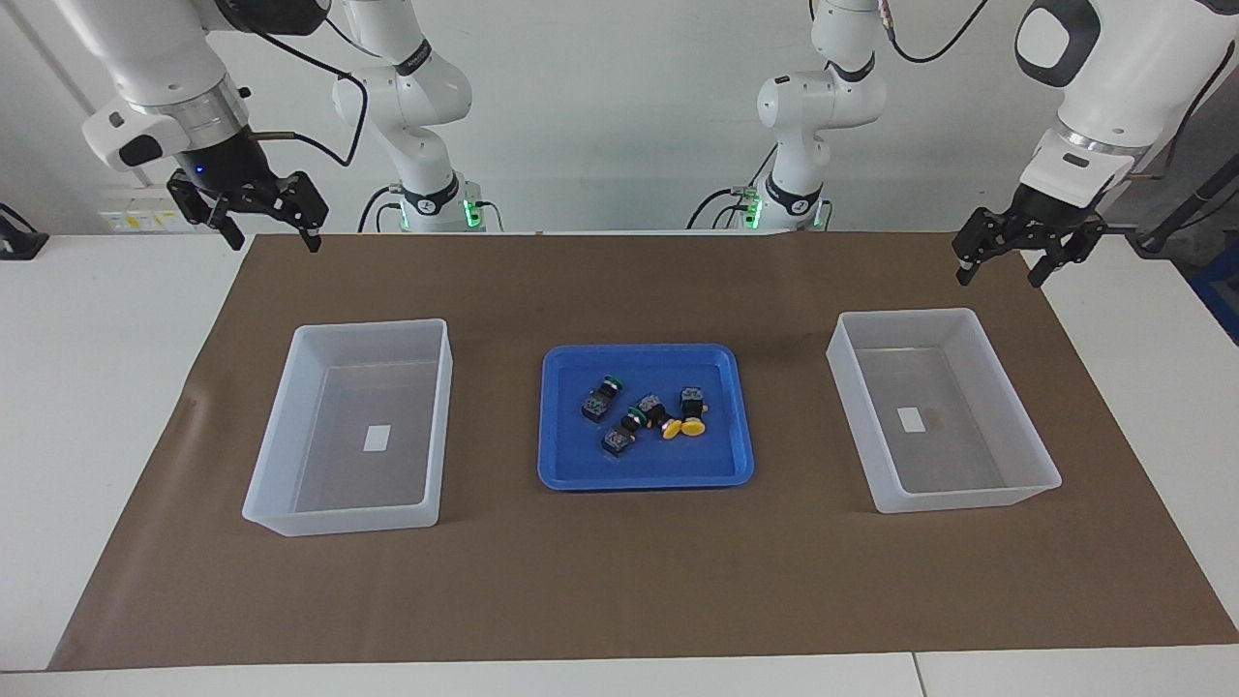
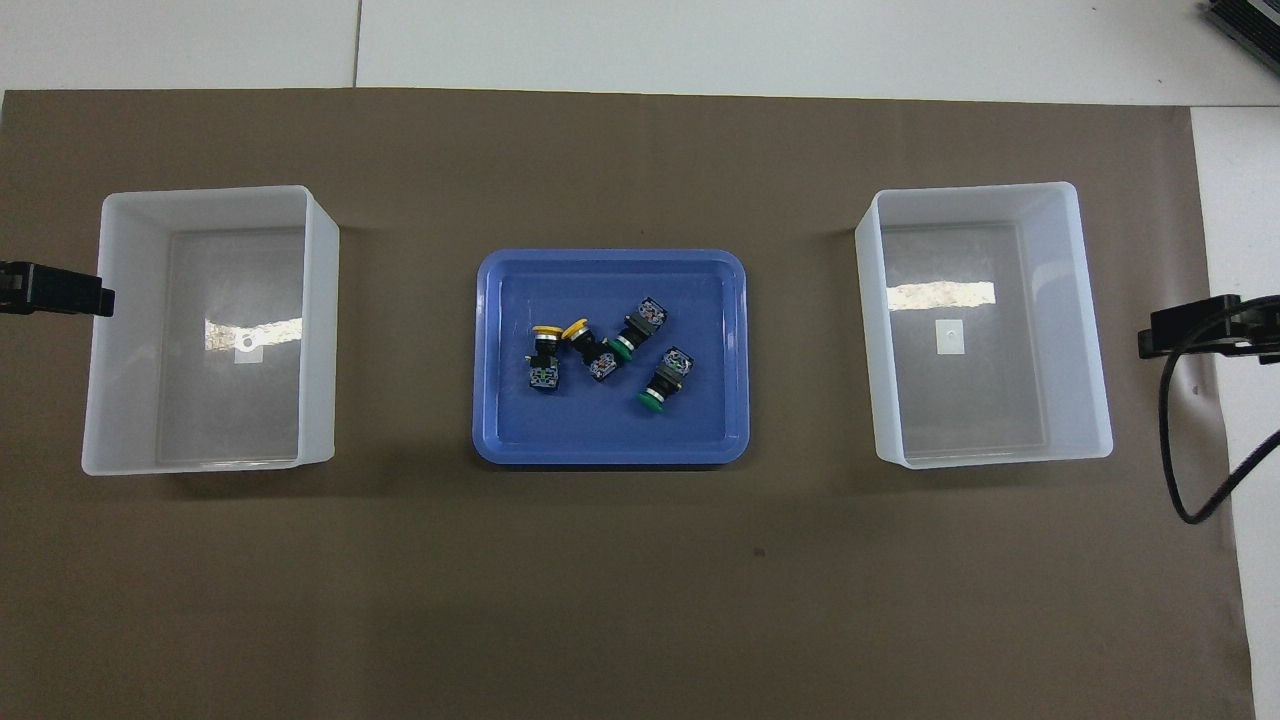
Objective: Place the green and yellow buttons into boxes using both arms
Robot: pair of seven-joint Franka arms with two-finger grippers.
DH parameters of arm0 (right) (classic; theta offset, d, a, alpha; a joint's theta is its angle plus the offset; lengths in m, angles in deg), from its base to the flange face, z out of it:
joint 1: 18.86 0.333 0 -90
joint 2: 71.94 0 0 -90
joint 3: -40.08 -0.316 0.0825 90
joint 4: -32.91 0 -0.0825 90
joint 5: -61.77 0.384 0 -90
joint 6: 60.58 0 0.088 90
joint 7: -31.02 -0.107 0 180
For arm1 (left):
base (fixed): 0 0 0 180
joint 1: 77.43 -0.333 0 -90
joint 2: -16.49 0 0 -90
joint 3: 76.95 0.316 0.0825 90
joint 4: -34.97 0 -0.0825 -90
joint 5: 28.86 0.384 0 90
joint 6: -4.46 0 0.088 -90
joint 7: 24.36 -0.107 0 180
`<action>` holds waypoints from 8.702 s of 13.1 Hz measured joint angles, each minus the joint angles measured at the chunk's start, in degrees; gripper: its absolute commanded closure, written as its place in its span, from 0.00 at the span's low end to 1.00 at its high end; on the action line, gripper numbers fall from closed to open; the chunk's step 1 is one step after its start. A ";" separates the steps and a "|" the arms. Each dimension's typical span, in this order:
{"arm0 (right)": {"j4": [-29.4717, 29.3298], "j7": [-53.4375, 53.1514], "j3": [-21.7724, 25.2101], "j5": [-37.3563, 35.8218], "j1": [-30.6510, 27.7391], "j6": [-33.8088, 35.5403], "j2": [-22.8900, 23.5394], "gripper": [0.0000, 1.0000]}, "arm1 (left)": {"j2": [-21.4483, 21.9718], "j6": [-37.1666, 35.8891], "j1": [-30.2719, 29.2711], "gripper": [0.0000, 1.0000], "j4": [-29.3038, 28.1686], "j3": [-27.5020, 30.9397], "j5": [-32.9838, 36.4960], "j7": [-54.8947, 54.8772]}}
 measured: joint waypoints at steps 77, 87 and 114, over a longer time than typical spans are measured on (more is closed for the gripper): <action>13.94 -3.52 -0.54 3.68 2.72 -33.98 13.38 1.00 | 0.57 -1.19 0.05 0.00 -0.34 -0.33 0.00 0.79; 17.84 4.30 -0.95 7.02 -1.59 -48.04 23.91 0.37 | 0.91 21.74 13.81 0.00 -17.68 -1.26 0.00 10.64; 9.07 -48.29 -1.95 8.12 24.39 -47.03 25.12 0.00 | -17.04 54.65 31.35 1.00 -26.92 -0.56 0.00 29.01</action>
